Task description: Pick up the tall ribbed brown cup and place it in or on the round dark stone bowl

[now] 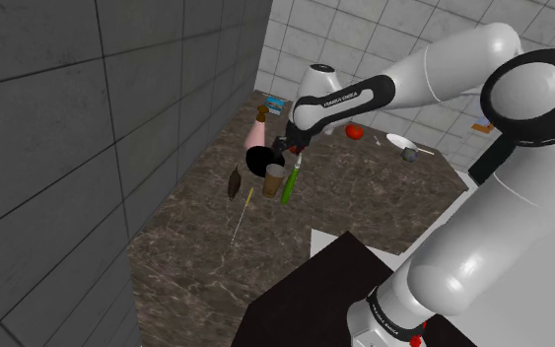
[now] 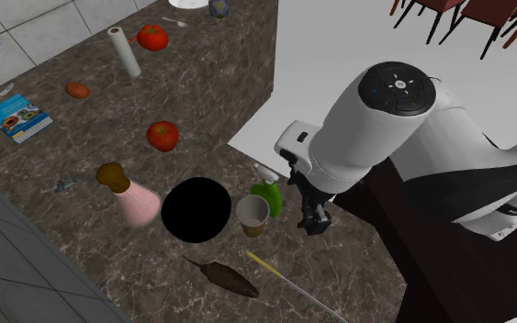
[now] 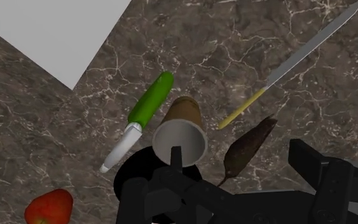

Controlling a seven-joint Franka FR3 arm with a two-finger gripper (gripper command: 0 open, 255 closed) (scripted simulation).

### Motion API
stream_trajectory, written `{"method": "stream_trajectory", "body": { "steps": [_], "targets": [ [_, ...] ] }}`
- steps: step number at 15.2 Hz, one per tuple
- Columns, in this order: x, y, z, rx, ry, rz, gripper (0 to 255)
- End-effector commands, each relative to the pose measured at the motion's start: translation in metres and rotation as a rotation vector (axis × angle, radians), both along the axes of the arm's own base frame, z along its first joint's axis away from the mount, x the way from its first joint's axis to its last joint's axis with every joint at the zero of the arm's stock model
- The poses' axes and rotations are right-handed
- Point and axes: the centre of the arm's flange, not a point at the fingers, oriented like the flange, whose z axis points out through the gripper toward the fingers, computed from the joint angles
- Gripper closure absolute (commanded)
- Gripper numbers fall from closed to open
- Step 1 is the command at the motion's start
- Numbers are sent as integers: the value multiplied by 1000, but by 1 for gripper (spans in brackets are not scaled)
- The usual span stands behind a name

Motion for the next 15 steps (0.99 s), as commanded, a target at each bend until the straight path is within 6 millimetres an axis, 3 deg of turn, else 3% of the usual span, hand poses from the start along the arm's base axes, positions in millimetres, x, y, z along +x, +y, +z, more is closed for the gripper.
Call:
{"method": "stream_trajectory", "body": {
  "steps": [1, 11, 15],
  "targets": [
    [17, -5, -21, -3, 6, -2, 0],
    [89, -28, -132, -15, 37, -11, 0],
    [93, -31, -151, -16, 38, -11, 0]
  ]
}}
